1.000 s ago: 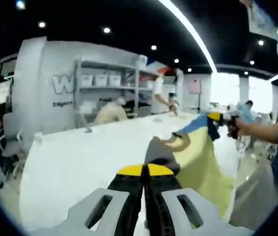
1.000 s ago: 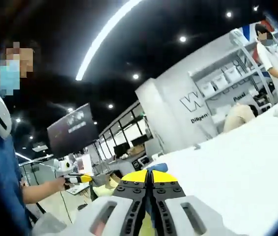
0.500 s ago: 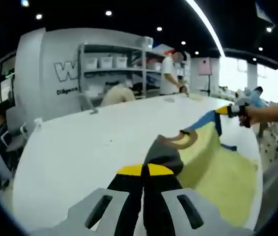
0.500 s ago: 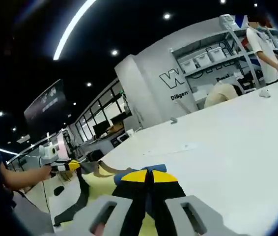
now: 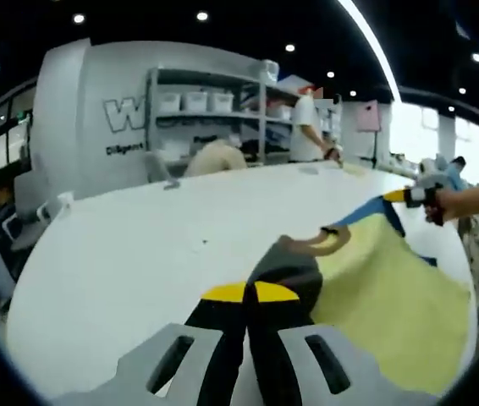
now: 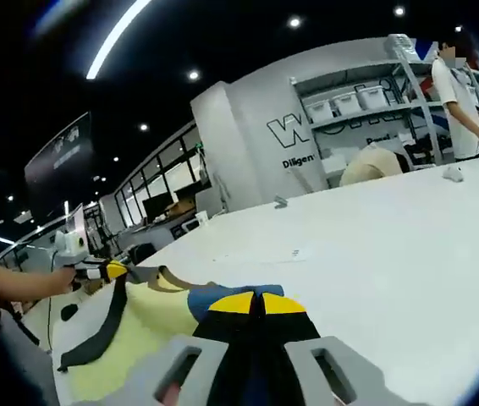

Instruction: Fold the garment on the visible template until the final outline fits inside the template.

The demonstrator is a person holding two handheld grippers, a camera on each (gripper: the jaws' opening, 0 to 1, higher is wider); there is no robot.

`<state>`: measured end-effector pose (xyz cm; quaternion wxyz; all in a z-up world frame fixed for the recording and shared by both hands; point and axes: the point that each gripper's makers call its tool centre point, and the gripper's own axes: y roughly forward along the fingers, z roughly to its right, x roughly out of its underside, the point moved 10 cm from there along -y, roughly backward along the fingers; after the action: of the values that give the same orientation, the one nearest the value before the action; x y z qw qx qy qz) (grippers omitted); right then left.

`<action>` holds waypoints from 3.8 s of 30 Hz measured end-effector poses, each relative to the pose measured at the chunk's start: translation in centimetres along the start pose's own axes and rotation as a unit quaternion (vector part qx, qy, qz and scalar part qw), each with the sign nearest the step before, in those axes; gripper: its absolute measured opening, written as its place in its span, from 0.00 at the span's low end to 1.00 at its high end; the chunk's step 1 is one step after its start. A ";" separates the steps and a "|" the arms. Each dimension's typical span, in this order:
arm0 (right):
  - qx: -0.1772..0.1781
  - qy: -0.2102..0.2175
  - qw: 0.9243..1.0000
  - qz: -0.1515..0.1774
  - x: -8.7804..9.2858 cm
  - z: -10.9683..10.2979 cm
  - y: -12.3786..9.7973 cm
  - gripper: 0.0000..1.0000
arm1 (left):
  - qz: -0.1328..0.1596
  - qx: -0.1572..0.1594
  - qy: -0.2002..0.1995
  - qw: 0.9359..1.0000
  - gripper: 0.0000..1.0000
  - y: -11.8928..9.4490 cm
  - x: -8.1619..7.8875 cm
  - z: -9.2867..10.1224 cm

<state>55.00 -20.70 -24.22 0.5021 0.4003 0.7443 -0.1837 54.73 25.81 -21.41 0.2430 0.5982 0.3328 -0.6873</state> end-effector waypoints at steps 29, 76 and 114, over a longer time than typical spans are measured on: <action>0.119 -0.042 0.984 -0.123 8.1 12.5 5.8 0.18 | -0.093 -0.058 0.011 0.994 0.66 13.4 10.6 -7.3; 0.245 -0.079 0.951 -0.168 11.5 11.9 -5.6 0.00 | -0.102 -0.076 -0.080 0.989 0.99 6.1 13.0 -2.2; 0.408 -0.147 0.891 -0.133 2.2 20.5 -10.0 0.00 | -0.122 -0.104 -0.104 0.982 0.98 -0.1 13.0 2.7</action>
<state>59.09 -39.76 -36.24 0.3690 0.4354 0.5682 -0.5928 50.74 24.72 -33.98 0.2518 0.4501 0.4461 -0.7314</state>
